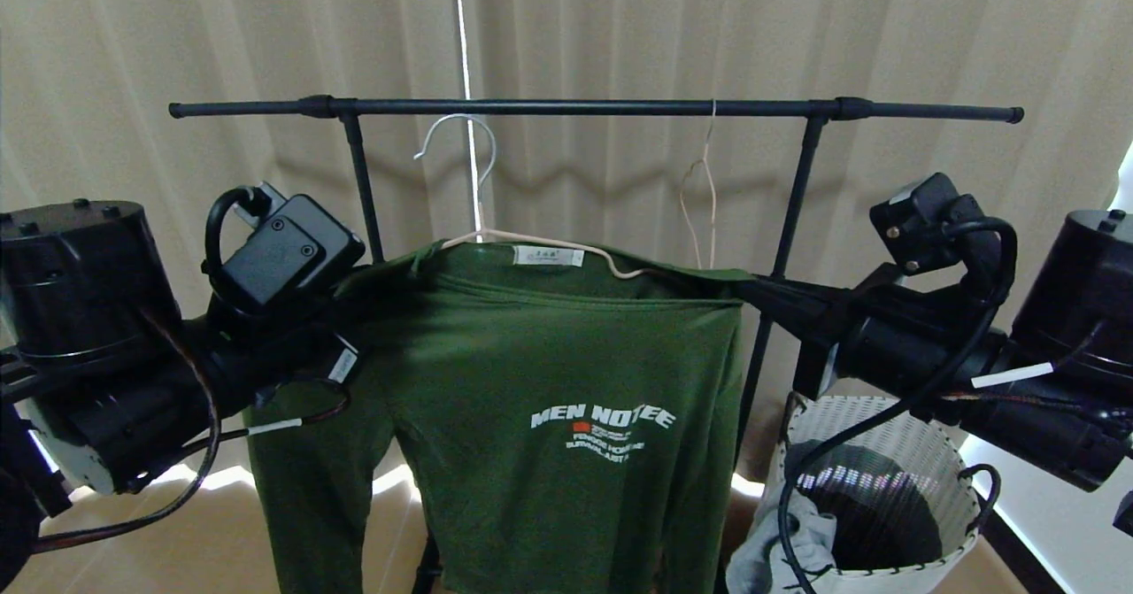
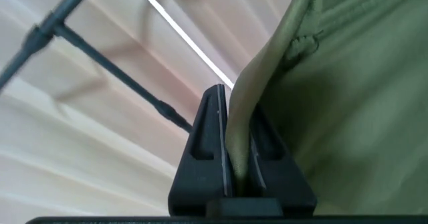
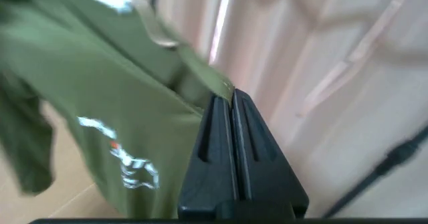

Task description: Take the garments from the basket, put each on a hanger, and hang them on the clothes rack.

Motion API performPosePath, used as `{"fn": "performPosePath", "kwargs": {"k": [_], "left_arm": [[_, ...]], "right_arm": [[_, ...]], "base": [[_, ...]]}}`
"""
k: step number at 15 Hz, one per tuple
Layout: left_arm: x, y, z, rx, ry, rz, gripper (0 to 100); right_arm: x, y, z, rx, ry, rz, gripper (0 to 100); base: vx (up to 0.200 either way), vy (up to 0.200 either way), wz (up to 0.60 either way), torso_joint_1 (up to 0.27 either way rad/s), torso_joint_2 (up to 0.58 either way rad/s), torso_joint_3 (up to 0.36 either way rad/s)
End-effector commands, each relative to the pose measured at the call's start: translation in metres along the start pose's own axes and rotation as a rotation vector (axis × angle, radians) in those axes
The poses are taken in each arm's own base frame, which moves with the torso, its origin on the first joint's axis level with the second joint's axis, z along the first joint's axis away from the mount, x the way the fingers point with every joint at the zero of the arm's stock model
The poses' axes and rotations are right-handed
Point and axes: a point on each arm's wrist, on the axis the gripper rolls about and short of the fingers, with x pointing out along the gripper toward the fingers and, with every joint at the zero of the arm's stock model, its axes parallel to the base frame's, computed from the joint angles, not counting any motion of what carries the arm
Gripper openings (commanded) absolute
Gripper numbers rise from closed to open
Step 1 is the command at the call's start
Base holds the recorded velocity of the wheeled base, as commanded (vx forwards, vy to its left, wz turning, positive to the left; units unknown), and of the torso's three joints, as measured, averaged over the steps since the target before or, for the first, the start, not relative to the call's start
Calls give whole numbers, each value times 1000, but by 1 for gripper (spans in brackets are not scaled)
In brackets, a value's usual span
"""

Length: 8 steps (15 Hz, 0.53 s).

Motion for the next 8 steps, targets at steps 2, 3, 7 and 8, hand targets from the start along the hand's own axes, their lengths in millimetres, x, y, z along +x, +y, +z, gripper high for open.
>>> {"fn": "performPosePath", "kwargs": {"k": [2, 3, 7, 8], "left_arm": [[2, -2, 0, -7, 3, -8, 0], [2, -2, 0, -7, 2, -7, 0], [3, -5, 2, -36, -7, -19, 0], [3, -7, 3, -46, -11, -27, 0]], "right_arm": [[-7, 8, 5, -19, -3, 33, 100], [-6, 8, 6, -20, -6, 31, 100], [-10, 9, -5, -76, 31, 37, 100], [-10, 9, -5, -86, 31, 37, 100]], "base": [[0, 0, 0, 0, 0, 0], [0, 0, 0, 0, 0, 0], [0, 0, 0, 0, 0, 0], [0, 0, 0, 0, 0, 0]]}}
